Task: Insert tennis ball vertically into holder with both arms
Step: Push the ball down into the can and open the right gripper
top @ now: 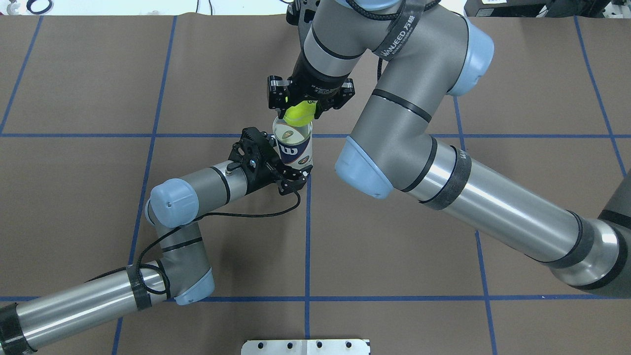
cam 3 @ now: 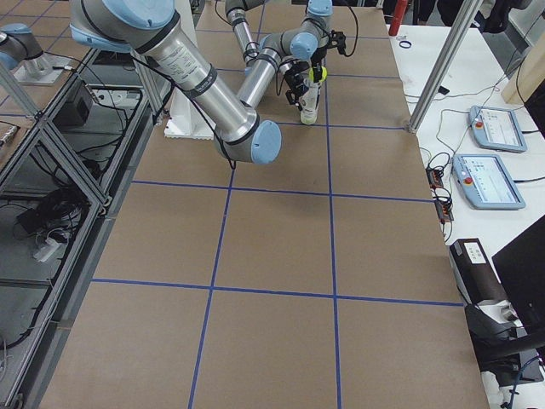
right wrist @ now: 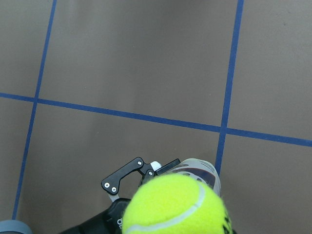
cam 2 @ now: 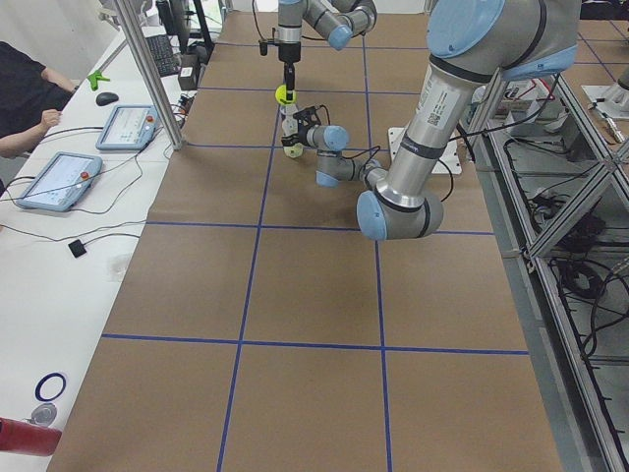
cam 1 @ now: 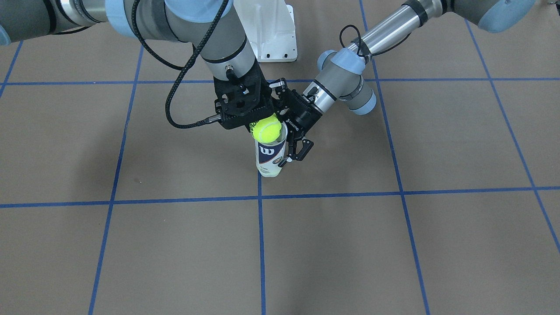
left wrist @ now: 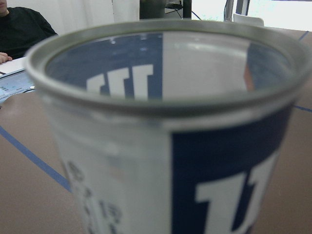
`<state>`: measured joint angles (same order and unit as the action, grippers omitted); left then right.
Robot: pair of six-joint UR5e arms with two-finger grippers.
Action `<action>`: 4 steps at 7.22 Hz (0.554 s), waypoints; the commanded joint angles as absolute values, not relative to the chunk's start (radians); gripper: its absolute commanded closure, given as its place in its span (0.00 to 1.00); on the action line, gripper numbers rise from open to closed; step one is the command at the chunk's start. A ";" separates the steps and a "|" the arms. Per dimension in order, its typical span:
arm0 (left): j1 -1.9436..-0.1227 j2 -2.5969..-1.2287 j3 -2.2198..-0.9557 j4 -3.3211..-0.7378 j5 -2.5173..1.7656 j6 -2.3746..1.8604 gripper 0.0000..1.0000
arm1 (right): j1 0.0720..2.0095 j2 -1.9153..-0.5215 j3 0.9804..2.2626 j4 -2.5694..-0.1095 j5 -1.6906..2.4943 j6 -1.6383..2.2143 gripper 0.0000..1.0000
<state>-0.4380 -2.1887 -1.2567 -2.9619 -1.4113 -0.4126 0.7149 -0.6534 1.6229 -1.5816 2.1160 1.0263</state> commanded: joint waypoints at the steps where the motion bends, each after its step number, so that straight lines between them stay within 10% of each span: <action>1: -0.442 -2.189 -1.258 -2.962 -1.411 -0.413 0.01 | 0.701 -0.653 1.623 -1.582 2.099 1.028 1.00; 4: -0.443 -2.187 -1.258 -2.962 -1.411 -0.413 0.01 | 0.690 -0.652 1.624 -1.582 2.097 1.037 0.97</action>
<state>-0.4428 -2.1883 -1.2578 -2.9621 -1.4113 -0.4127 0.6951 -0.6526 1.6242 -1.5815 2.0981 1.0347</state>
